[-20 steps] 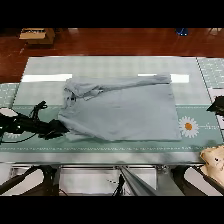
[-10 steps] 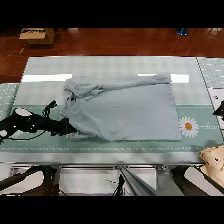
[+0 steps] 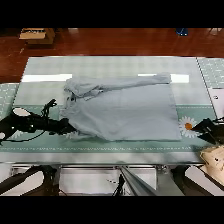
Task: Fold the shirts.
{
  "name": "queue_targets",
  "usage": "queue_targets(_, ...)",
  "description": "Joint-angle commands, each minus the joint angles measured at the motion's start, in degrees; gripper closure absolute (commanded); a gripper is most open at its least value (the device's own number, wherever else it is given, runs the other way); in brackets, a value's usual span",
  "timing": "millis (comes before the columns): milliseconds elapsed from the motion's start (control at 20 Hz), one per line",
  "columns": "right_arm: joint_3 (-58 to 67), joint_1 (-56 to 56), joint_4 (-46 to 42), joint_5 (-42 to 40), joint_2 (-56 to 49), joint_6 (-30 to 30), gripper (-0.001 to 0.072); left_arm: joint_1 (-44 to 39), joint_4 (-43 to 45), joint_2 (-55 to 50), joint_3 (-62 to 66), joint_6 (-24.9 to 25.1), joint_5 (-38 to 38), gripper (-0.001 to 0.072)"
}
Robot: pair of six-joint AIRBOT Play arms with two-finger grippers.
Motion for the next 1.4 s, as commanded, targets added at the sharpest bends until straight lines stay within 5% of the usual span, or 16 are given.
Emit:
queue_targets(0, -4.7, 4.7, 0.5, -2.7, -0.5, -2.6, 0.0183, 0.0, -0.2, 0.5, 0.1, 0.1, -0.1, 0.069)
queue_targets(550, -9.9, 20.2, 1.9, -13.1, -0.5, 7.0, 0.021, 0.0, -0.2, 0.5, 0.1, 0.3, 0.5, 0.069)
queue_targets(800, -7.6, 26.1, 10.4, -9.2, -0.3, 1.6, 0.065, 0.1, -0.5, 1.4, 6.1, 0.3, -0.9, 0.0691)
queue_targets(850, -5.1, 26.1, 11.1, -6.5, 0.1, 0.6, 0.0679, 0.5, -1.5, 2.8, 9.2, 0.3, -1.8, 0.0691)
queue_targets(1100, 17.3, 26.1, 15.7, -2.4, 10.2, -1.2, 0.0679, 3.9, -10.6, 15.4, 31.6, 0.0, -2.8, 0.0691)
queue_targets(1350, 42.6, 26.1, 19.9, -18.4, 21.2, 3.4, 0.068, 4.3, -10.6, 28.0, 54.2, 0.0, 3.7, 0.0691)
